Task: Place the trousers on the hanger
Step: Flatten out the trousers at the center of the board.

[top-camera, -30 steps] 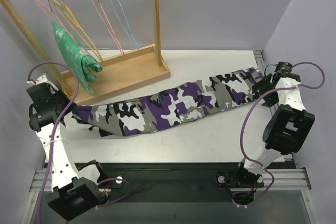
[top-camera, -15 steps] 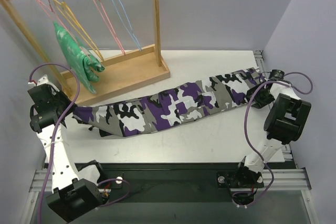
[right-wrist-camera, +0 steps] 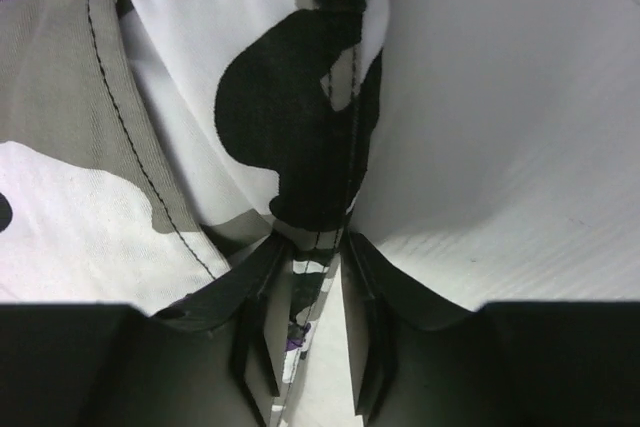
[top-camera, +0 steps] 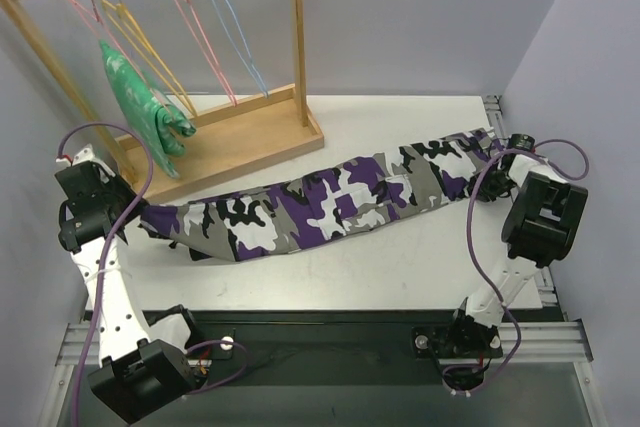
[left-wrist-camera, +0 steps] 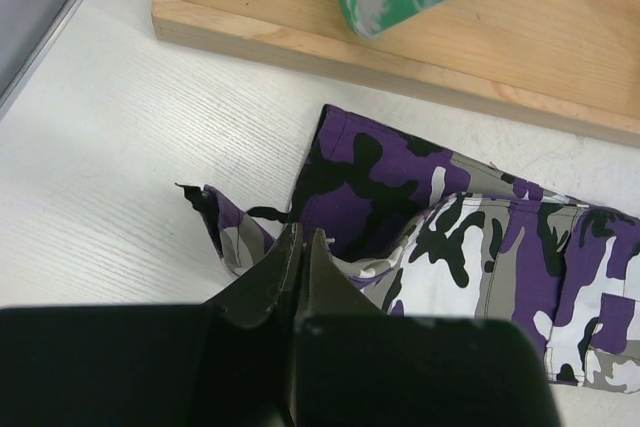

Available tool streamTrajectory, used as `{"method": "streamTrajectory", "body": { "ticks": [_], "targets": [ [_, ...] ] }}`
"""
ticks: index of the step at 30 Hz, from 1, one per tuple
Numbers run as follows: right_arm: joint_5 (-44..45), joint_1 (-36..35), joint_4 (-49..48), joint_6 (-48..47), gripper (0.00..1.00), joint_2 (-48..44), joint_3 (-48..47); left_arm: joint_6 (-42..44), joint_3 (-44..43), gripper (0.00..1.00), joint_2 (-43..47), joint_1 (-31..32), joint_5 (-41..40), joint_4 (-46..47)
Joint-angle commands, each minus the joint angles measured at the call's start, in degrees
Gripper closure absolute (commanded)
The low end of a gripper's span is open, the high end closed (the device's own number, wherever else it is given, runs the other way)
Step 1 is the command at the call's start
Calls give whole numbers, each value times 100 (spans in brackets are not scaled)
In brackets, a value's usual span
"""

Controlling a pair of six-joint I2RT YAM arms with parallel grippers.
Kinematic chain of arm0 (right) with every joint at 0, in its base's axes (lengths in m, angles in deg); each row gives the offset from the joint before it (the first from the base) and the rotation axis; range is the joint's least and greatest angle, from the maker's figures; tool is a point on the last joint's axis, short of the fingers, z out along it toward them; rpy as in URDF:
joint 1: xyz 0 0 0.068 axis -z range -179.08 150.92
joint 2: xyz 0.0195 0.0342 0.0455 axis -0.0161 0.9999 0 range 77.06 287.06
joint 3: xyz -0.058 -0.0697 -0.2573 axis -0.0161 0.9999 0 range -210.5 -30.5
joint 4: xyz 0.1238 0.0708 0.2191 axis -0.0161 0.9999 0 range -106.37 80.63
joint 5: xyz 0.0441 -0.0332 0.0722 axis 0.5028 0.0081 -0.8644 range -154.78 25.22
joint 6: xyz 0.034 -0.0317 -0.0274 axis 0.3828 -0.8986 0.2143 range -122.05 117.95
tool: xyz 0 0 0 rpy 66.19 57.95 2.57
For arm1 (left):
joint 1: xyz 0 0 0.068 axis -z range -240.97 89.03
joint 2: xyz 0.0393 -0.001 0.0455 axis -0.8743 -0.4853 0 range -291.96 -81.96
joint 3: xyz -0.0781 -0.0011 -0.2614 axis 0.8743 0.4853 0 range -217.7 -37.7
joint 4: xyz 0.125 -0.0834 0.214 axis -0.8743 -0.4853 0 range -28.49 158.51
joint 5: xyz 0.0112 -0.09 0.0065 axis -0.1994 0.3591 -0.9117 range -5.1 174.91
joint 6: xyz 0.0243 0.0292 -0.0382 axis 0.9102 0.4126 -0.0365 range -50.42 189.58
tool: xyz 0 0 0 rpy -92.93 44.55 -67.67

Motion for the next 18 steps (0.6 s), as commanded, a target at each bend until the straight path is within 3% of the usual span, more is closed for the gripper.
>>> {"method": "streamTrajectory", "body": {
  "ticks": [1, 5, 11, 18],
  "targets": [
    [209, -121, 37, 62, 79, 272, -227, -12, 41, 100, 145, 22, 70, 174],
    [200, -122, 46, 27, 100, 413, -376, -21, 6, 100, 93, 30, 149, 183],
    [253, -8, 116, -52, 100, 1, -421, -30, -143, 100, -100, 31, 132, 209],
    [349, 186, 309, -325, 100, -1649, -219, -266, -398, 100, -390, -92, 341, 384]
  ]
}}
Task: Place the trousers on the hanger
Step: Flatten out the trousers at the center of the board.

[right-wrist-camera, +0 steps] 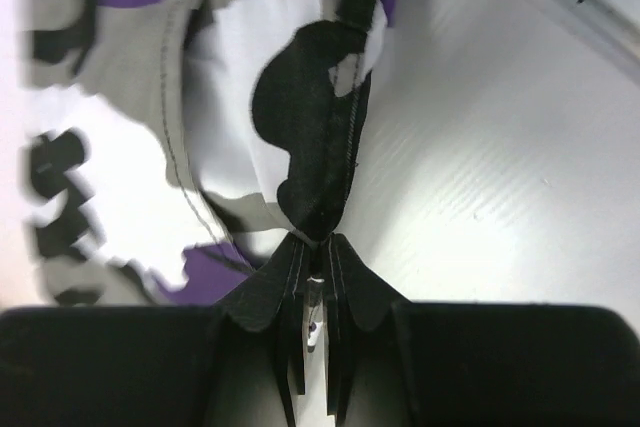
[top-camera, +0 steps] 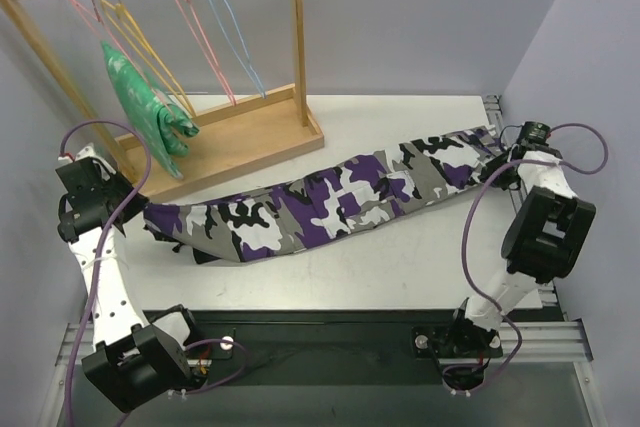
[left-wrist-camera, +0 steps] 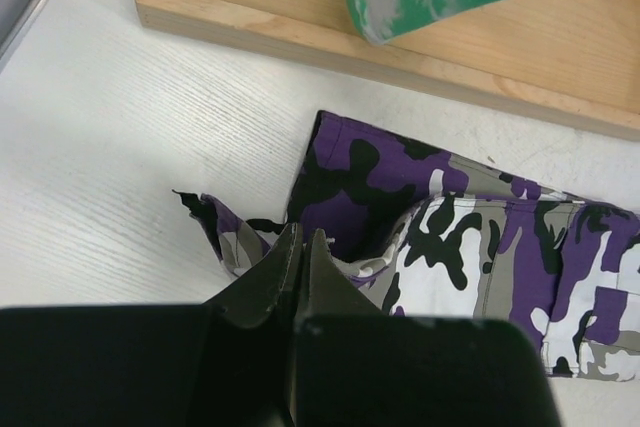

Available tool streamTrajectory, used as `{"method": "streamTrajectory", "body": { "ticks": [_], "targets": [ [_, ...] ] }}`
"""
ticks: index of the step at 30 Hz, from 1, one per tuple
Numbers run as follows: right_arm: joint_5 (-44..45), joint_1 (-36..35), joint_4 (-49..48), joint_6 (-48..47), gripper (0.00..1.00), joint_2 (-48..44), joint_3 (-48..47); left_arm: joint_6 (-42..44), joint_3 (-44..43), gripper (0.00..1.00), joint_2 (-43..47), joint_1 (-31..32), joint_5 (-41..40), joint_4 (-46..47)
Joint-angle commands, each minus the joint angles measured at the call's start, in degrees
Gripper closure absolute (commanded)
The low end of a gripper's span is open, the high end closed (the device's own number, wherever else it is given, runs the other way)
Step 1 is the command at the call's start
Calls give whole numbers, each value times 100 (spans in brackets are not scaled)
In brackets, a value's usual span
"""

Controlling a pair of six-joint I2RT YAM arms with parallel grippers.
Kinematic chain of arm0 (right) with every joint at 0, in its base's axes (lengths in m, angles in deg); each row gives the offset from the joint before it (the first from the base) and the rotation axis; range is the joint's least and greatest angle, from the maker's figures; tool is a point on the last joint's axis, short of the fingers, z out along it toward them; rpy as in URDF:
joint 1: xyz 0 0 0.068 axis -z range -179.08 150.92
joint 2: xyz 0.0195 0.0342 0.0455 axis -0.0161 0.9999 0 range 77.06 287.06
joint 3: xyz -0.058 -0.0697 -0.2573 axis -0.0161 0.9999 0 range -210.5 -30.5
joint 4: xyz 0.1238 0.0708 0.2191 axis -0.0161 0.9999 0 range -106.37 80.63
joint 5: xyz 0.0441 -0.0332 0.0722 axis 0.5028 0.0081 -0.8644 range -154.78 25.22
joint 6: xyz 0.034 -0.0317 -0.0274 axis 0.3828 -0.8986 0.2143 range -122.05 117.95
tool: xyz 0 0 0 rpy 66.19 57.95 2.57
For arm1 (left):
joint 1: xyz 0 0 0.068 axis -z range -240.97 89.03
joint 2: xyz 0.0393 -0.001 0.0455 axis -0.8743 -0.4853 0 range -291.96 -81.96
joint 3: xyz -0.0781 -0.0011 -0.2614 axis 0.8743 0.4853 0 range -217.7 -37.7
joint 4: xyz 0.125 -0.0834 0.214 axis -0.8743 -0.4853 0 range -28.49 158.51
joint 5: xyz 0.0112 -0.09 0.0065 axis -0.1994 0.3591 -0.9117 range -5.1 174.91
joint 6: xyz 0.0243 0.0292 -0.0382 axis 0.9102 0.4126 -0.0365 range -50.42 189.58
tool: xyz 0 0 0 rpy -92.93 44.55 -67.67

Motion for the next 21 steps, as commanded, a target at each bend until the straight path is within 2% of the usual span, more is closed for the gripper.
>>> {"method": "streamTrajectory", "body": {
  "ticks": [1, 12, 17, 21],
  "targets": [
    [280, 179, 233, -218, 100, -1444, 22, -252, -451, 100, -130, -101, 290, 426],
    [621, 487, 883, -182, 100, -3615, 462, -437, -600, 100, -219, -119, 571, 541],
    [1105, 487, 1385, -183, 100, -4511, 216, -682, -960, 100, -385, -119, 746, 594],
    [1351, 487, 1692, -77, 100, -4785, -171, -1034, -1242, 100, -587, -110, 1097, 813]
  ]
}}
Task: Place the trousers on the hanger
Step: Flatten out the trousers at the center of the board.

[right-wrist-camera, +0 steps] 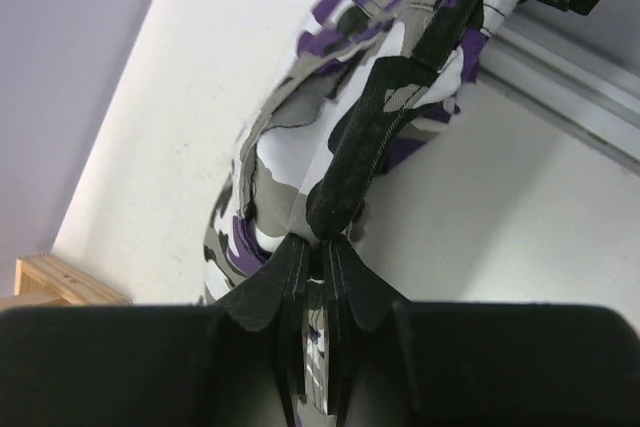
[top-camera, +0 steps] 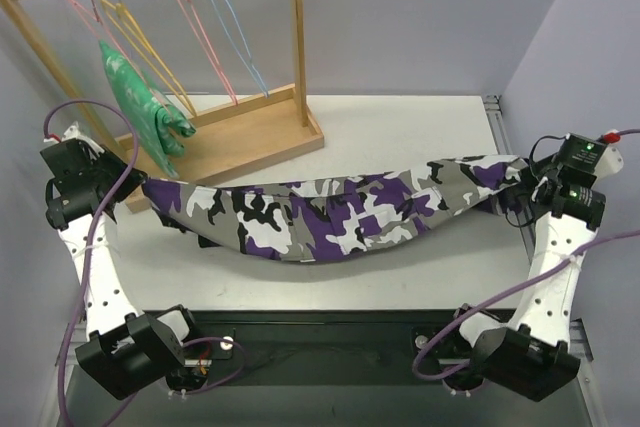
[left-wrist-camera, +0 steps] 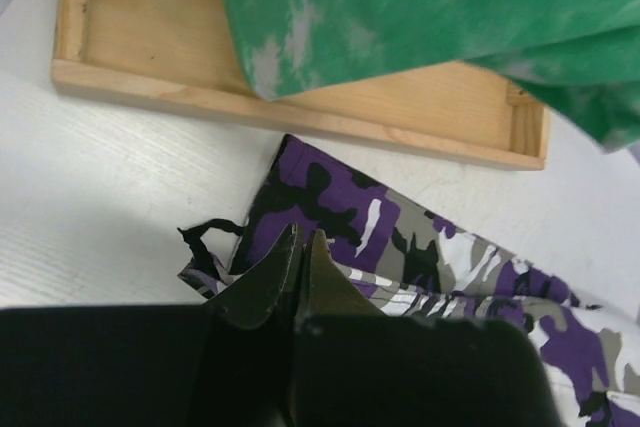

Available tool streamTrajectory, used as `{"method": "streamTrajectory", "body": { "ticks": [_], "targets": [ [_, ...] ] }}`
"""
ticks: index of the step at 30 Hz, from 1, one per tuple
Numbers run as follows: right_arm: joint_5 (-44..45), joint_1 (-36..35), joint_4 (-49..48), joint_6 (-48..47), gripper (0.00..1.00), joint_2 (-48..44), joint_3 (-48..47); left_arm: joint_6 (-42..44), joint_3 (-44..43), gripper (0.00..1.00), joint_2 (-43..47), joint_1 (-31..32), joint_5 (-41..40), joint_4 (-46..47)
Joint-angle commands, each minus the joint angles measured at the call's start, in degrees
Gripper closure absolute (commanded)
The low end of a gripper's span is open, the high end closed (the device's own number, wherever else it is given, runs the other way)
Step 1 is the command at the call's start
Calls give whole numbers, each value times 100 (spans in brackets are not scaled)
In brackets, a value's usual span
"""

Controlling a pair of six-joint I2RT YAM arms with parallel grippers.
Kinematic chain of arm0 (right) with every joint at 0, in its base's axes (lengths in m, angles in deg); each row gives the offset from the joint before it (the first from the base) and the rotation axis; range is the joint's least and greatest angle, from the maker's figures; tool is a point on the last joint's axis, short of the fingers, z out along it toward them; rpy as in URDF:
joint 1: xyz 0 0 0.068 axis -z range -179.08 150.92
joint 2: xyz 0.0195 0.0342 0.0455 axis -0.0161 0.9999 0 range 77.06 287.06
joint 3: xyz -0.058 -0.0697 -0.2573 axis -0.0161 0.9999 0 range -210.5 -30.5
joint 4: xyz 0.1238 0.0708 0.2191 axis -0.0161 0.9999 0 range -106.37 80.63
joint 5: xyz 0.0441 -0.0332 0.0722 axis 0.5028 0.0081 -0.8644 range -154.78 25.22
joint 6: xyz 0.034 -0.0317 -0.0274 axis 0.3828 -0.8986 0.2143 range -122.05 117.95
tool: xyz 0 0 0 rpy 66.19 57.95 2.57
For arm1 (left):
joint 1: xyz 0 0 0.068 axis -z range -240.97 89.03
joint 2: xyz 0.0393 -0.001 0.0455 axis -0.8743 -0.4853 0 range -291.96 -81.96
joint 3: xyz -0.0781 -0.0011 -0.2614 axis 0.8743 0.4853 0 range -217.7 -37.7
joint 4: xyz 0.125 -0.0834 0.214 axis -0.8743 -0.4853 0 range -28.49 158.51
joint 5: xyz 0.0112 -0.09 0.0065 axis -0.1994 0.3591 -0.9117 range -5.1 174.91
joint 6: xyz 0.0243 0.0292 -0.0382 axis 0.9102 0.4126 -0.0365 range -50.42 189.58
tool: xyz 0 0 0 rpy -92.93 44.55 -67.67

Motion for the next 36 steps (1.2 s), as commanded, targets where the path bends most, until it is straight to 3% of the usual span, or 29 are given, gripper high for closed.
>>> {"method": "streamTrajectory", "body": {
  "ticks": [1, 10, 16, 26, 34, 35, 36],
  "targets": [
    [729, 81, 197, 67, 100, -407, -560, -457, -473, 100, -94, -49, 447, 595],
    [729, 63, 698, 612, 100, -1601, -244, -1309, -552, 100, -85, -5, 1079, 937],
    [1519, -200, 1498, 638, 100, -2323, -516, -1819, -658, 100, -217, 92, 1545, 1210],
    [1898, -227, 3113, 507, 100, -3659, -156, -3181, -271, 100, -366, 4, 2345, 2581],
    [2056, -227, 4425, 278, 100, -4326, -498, -3025, -148, 100, -234, -102, 2443, 2372],
    [2004, -227, 4547, 217, 98, -4380, -725, -2998, -122, 100, -208, -93, 2452, 2327],
    [1995, -227, 4609, 156, 89, -4407, -832, -2963, -87, 100, -182, -75, 2460, 2292]
  ]
}}
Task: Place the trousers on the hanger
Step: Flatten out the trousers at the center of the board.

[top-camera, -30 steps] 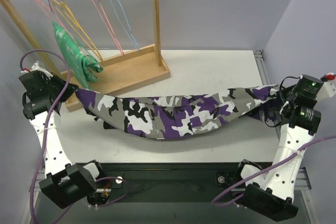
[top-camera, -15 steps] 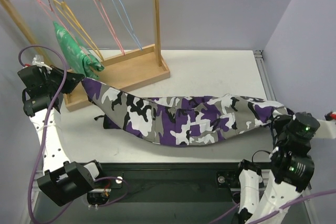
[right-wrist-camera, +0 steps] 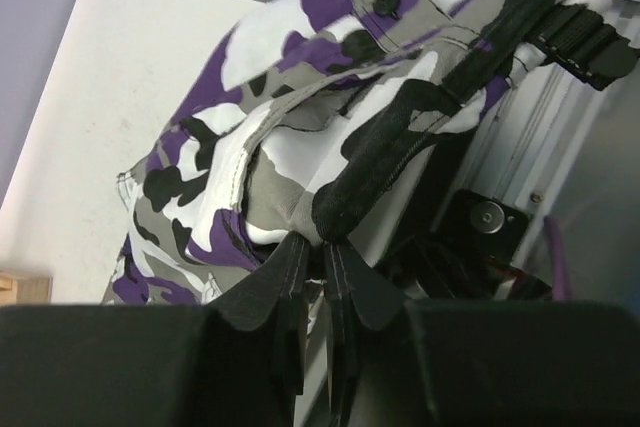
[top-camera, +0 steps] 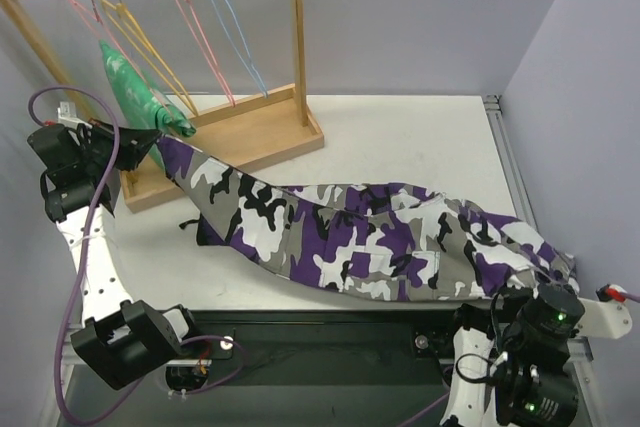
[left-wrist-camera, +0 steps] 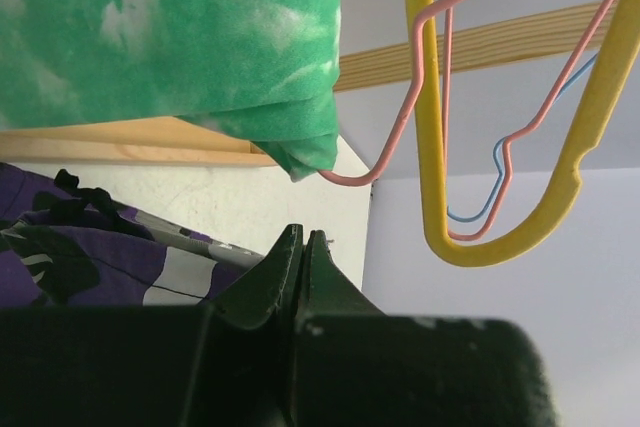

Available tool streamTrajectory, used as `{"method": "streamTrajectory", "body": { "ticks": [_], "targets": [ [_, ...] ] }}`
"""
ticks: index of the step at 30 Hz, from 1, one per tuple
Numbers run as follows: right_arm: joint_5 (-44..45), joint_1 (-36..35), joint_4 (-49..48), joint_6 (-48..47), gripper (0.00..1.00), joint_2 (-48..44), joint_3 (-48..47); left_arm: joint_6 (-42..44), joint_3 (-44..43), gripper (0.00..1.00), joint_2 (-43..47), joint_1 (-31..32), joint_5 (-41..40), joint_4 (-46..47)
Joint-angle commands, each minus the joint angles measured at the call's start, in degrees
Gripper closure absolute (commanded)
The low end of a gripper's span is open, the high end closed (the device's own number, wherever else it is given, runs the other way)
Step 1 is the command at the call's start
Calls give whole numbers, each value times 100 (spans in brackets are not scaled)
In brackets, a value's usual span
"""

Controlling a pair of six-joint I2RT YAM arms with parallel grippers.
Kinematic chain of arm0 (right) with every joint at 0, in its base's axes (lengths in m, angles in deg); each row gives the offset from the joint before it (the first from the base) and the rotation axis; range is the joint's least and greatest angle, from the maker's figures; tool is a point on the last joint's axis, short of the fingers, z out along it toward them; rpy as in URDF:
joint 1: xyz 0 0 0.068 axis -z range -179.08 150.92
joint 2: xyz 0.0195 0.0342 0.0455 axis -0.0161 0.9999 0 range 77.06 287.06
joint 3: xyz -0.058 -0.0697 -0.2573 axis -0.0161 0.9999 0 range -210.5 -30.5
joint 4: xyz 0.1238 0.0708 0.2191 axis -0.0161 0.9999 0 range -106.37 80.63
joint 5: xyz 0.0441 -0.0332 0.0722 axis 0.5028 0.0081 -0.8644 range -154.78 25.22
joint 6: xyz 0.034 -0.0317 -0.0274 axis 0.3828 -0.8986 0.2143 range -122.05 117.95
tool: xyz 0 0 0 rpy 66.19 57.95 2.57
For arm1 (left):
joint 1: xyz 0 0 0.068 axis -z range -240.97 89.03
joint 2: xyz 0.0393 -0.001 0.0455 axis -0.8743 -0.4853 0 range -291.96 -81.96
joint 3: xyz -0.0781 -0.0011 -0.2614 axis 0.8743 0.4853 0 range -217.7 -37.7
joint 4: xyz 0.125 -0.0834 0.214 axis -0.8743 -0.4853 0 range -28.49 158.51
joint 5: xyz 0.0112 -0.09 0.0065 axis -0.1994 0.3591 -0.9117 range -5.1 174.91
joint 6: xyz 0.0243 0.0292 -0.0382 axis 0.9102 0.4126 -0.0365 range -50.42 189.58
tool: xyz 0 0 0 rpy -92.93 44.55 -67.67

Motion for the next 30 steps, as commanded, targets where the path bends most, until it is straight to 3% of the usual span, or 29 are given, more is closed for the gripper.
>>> {"method": "streamTrajectory", "body": {
  "ticks": [1, 2, 3, 6, 14, 21, 30],
  "targets": [
    [360, -21, 577, -306, 83, -265, -666, 145, 128, 100, 201, 16, 128, 189],
    [334, -21, 595, -324, 75, -283, -815, 172, 163, 100, 236, 34, 120, 163],
    [203, -21, 578, -385, 58, -291, -852, 189, 198, 100, 262, 60, 111, 154],
    [-183, 5, 228, -420, 45, -292, -730, 269, 321, 100, 342, 113, 49, 118],
    [-1661, 67, -2249, -61, 42, 551, 1106, 901, 734, 100, 842, 491, -337, -505],
    [-573, -548, -3087, 378, 45, 2352, 1978, 1060, 1393, 100, 1106, 483, -496, -559],
    [-221, -1287, -4300, 1091, 45, 4778, 2313, 1402, 1570, 100, 1001, 395, -803, -637]
  ]
}}
